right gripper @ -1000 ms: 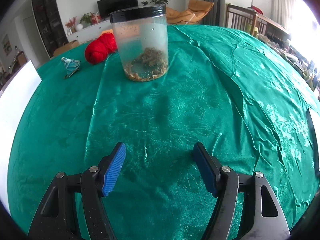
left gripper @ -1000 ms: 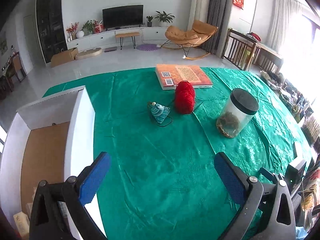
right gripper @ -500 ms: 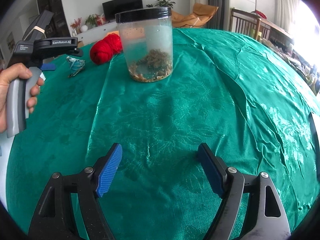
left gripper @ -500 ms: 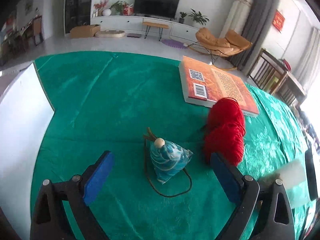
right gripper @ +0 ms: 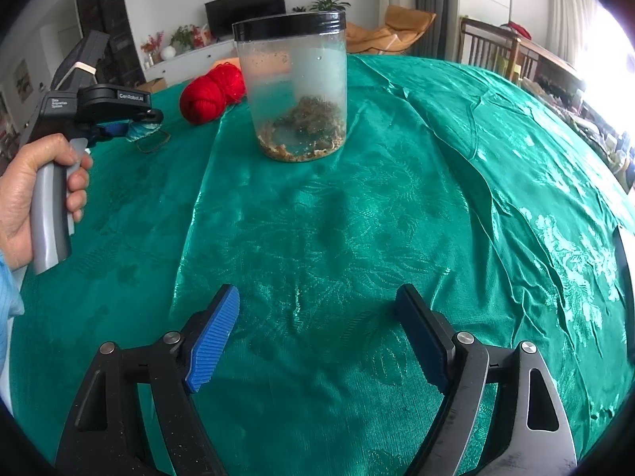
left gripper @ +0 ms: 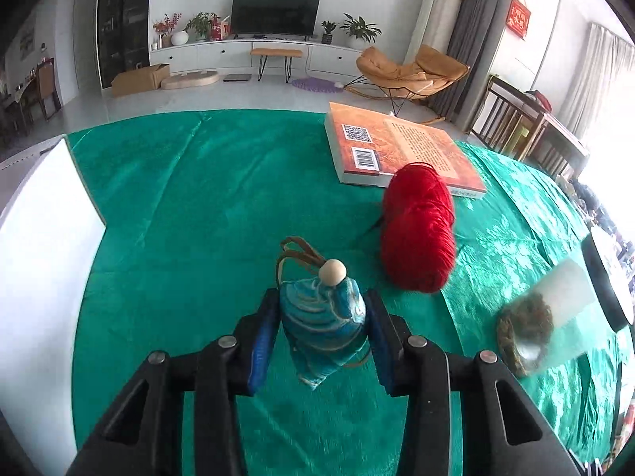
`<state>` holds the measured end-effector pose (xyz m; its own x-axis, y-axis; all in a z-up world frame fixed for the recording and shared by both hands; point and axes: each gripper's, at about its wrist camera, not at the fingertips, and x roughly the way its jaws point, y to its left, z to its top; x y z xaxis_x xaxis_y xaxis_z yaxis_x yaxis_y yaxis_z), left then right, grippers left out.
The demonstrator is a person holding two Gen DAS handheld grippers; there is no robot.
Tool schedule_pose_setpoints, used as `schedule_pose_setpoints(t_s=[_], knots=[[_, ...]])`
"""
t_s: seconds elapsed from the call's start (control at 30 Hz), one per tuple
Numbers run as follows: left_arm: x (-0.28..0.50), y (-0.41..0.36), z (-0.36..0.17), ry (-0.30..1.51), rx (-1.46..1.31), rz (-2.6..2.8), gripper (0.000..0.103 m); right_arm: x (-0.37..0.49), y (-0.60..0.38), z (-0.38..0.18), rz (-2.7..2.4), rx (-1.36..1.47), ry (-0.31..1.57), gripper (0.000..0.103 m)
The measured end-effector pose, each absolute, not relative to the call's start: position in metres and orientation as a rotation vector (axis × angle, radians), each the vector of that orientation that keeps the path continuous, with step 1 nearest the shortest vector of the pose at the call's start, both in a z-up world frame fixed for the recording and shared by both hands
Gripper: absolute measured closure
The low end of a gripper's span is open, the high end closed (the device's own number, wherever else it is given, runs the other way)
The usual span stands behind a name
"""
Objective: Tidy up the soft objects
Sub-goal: 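Lower the cloth pouch onto the table and open the left gripper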
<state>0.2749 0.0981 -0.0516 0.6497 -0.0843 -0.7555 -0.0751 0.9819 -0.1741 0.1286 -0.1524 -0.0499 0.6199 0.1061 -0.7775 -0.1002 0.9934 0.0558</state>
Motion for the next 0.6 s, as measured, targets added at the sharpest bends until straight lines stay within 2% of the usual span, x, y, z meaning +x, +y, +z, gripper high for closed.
schedule_pose_setpoints(t_s=[0.17,0.27,0.53,0.6], knots=[[0.183,0.091,-0.018,0.884,-0.165,-0.055,0.061,0.129,-0.152,-0.050,0.116,0.003,0.896,0.019],[0.140,0.086,-0.017,0.904,-0.116,-0.064,0.061,0.128,-0.153,-0.050,0.118,0.006,0.895,0.019],[0.106,0.087,-0.073,0.967,-0.120,-0.005,0.060,0.128,-0.153,-0.050,0.119,0.009,0.894,0.019],[0.108,0.089,-0.078,0.943,-0.109,0.034,0.055,0.128,-0.153,-0.050,0.119,0.010,0.894,0.019]])
